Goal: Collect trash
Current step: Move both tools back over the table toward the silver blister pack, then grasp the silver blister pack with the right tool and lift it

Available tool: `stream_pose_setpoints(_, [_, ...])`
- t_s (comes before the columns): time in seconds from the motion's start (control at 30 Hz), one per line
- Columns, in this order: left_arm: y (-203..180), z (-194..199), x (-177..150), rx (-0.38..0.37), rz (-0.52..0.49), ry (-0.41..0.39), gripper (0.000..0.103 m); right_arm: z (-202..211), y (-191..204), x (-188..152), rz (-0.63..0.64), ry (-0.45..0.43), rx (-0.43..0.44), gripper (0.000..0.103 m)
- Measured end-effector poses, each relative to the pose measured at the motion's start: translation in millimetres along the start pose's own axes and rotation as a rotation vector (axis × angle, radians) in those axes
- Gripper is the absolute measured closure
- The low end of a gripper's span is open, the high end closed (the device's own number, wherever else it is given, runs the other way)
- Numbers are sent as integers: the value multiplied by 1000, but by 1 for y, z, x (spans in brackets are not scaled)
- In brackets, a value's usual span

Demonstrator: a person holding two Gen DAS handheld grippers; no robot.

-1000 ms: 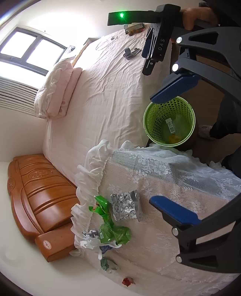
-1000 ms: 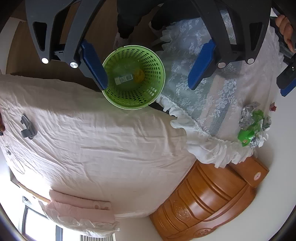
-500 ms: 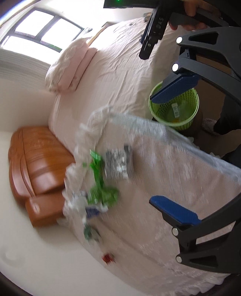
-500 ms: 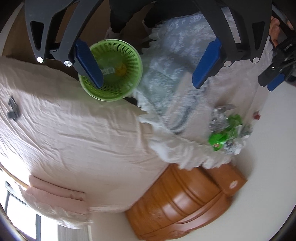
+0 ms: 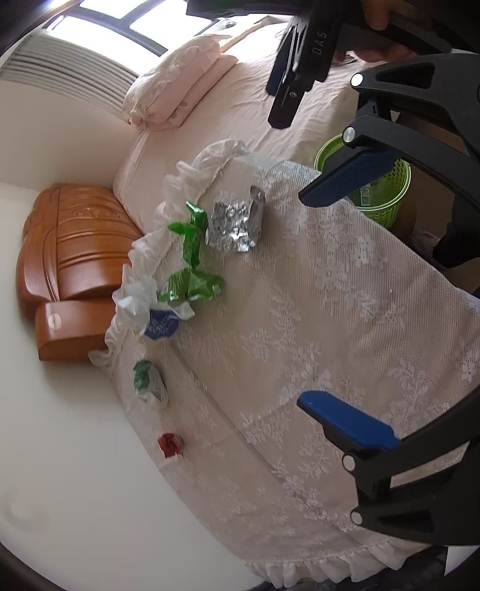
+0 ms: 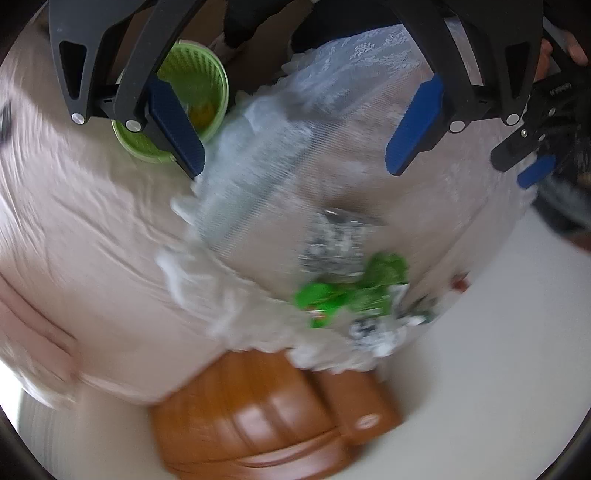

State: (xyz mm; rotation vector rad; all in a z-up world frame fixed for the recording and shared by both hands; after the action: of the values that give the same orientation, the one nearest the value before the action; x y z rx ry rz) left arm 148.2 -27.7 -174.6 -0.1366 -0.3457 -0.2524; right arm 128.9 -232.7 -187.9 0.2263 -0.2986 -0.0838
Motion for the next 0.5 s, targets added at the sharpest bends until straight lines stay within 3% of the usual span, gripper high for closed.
stream_pose_setpoints(0.27, [9,-6,-3,18,64,16,8,-48,40,32,581,67,-75,2])
stream_pose_setpoints(0.5, [7,-27,-4,20,144,56,8,-92,36,59,739,131,-27,2])
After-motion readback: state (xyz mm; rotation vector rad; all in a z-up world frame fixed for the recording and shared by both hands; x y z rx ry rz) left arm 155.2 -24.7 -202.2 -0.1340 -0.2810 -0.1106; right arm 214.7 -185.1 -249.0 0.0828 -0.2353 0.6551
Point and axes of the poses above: each gripper's, at about its wrist camera, not at the fingertips, and z roughly against the way its jaws point, y to its left, x to its top, the point moved 8 cm from there along -z, roughly the way its jaws point, and after that the axes turned 13 degrees about y, right-handed, at the moved point
